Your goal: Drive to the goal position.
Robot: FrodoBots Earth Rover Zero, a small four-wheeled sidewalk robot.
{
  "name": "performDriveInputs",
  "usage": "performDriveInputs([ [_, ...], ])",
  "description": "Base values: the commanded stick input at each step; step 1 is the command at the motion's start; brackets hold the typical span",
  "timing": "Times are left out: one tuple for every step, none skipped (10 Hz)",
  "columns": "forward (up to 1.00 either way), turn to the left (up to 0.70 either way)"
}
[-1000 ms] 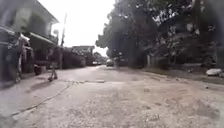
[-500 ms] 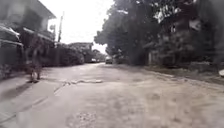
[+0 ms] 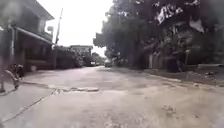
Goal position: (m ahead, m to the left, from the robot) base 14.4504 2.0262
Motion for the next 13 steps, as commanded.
performDriveInputs([
  [1.00, 0.00],
  [1.00, 0.00],
  [1.00, 0.00],
  [1.00, 0.00],
  [1.00, 0.00],
  [1.00, 0.00],
  [1.00, 0.00],
  [1.00, 0.00],
  [1.00, 0.00],
  [1.00, 0.08],
  [1.00, 0.27],
  [1.00, 0.27],
  [1.00, 0.27],
])
